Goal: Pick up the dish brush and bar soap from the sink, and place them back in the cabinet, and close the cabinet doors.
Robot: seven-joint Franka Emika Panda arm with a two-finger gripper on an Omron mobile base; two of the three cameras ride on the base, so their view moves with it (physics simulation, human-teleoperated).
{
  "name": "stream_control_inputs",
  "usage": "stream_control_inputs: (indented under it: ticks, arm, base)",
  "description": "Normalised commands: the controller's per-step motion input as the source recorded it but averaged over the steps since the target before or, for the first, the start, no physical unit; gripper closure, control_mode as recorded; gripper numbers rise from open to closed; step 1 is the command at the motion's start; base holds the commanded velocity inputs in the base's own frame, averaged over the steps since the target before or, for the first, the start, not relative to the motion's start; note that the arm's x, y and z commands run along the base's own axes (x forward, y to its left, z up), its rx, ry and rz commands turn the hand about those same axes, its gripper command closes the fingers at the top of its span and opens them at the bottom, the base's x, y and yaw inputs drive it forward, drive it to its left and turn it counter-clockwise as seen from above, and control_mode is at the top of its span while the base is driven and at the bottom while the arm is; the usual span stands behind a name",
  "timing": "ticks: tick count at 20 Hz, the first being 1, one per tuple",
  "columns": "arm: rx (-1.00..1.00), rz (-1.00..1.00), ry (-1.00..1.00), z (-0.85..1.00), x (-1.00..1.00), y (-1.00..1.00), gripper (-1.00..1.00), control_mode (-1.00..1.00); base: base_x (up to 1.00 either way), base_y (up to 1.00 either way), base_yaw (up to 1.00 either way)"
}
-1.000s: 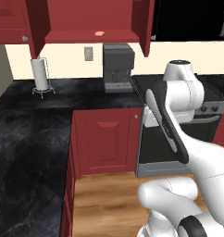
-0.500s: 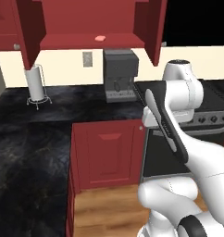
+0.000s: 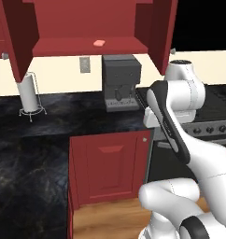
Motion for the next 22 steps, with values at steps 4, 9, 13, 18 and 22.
stream_control_inputs:
  ticks: [4,9,13,18,22]
  arm:
    - [0.0,0.0,0.0,0.0,0.0,0.0,1.0,1.0]
    - [0.0,0.0,0.0,0.0,0.0,0.0,1.0,1.0]
    - [0.0,0.0,0.0,0.0,0.0,0.0,1.0,1.0]
    - [0.0,0.0,0.0,0.0,0.0,0.0,1.0,1.0]
    - [0.0,0.0,0.0,0.0,0.0,0.0,1.0,1.0]
  base:
    - [0.49,0.33,-0.02]
    - [0.57,0.3,0.0]
    - [0.59,0.25,0.0]
    - [0.54,0.29,0.0]
    - [0.48,0.26,0.0]
